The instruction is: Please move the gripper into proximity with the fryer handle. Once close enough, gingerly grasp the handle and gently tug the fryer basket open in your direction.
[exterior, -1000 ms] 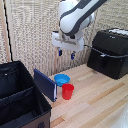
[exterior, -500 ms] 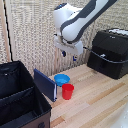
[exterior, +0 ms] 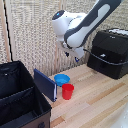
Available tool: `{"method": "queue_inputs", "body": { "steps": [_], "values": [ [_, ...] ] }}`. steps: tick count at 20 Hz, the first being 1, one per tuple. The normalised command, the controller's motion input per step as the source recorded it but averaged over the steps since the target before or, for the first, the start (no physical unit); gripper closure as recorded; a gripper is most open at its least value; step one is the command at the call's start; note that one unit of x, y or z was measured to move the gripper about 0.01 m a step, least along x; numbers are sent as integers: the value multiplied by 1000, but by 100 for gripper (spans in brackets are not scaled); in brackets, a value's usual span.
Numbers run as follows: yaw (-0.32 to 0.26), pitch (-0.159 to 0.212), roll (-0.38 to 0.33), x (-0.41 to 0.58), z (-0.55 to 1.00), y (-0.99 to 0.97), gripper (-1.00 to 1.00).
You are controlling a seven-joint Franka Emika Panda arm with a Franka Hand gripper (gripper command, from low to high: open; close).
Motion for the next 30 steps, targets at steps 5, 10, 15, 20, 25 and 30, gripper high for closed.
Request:
{"method": "queue_inputs", "body": {
  "steps": [5,10,15,20,25,30],
  "values": [
    [118,-48,-180,0,-272,-461,-100],
    [120,-53,-175,0,-214,-550,-100],
    [102,-48,-152,-31,-214,-580,-100],
    [85,-31,-112,-153,-153,-647,-100],
    [69,-10,-82,-178,-126,-654,-100],
    [81,0,-69,-74,-137,-654,-100]
  ]
}}
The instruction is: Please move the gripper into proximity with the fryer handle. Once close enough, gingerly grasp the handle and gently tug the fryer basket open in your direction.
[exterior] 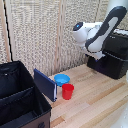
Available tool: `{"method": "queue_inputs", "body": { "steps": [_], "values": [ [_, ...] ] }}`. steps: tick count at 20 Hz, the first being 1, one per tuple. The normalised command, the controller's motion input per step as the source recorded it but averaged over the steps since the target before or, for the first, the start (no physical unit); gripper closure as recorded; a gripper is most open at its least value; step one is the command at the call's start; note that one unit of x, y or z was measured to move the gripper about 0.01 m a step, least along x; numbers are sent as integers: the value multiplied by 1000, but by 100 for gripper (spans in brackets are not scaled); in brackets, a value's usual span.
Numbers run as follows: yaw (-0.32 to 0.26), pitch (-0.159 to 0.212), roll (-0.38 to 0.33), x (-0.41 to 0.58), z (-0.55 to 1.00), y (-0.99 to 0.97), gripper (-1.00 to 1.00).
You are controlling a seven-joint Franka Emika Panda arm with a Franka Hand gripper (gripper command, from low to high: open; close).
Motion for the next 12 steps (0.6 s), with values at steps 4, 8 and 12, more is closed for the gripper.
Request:
{"method": "queue_inputs", "body": {
  "steps": [4,8,12],
  "values": [
    [92,0,-67,-35,-108,-665,-100],
    [108,0,-37,0,-131,-696,-100],
    [110,15,-31,-43,-96,-695,-100]
  ]
}}
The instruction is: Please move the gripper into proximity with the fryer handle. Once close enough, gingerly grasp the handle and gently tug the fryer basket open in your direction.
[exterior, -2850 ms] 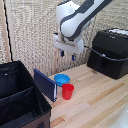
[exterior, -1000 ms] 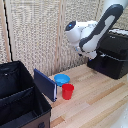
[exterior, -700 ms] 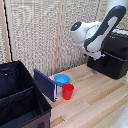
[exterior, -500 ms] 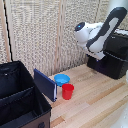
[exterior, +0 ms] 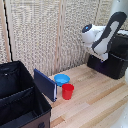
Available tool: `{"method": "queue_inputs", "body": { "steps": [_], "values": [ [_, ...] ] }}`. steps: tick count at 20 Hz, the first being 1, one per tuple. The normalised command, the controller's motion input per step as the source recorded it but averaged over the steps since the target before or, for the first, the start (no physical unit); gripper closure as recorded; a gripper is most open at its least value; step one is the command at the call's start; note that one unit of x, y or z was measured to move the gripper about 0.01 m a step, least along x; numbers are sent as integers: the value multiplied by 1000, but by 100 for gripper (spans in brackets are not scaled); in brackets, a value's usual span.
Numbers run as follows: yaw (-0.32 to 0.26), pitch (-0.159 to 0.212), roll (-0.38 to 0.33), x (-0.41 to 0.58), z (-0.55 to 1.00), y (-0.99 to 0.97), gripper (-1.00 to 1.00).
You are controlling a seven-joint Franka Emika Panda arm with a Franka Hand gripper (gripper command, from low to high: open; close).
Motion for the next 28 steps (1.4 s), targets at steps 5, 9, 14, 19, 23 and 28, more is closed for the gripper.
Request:
{"method": "queue_inputs", "body": {
  "steps": [5,9,14,19,23,28],
  "values": [
    [135,18,-10,-11,-39,-658,-100],
    [152,-8,-5,62,-8,-378,100],
    [-3,0,0,11,0,0,100],
    [-26,65,72,39,122,4,100],
    [0,163,60,4,231,10,100],
    [-39,161,64,0,266,18,100]
  ]
}}
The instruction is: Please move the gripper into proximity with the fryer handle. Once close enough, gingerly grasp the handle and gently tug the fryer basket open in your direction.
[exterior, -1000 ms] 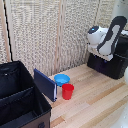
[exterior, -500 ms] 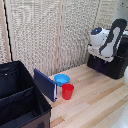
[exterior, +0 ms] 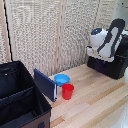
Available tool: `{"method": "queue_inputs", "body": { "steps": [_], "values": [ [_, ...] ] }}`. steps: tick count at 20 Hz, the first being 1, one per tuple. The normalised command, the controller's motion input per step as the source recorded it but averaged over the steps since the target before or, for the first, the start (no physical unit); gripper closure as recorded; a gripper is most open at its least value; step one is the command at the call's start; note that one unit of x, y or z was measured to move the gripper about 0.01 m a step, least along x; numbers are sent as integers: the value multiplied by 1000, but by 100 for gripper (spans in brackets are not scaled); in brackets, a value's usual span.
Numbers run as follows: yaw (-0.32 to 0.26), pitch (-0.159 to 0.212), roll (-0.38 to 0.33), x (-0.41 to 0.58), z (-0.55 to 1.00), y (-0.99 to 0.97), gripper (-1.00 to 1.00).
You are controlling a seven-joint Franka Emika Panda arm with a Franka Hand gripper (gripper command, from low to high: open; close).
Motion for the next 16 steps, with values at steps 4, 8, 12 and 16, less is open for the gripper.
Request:
{"method": "queue_inputs", "body": {
  "steps": [4,8,12,16],
  "values": [
    [-126,132,196,-1,326,73,100],
    [-178,65,286,-49,204,157,100],
    [-219,0,269,-59,276,193,100],
    [-153,-43,212,-231,466,404,100]
  ]
}}
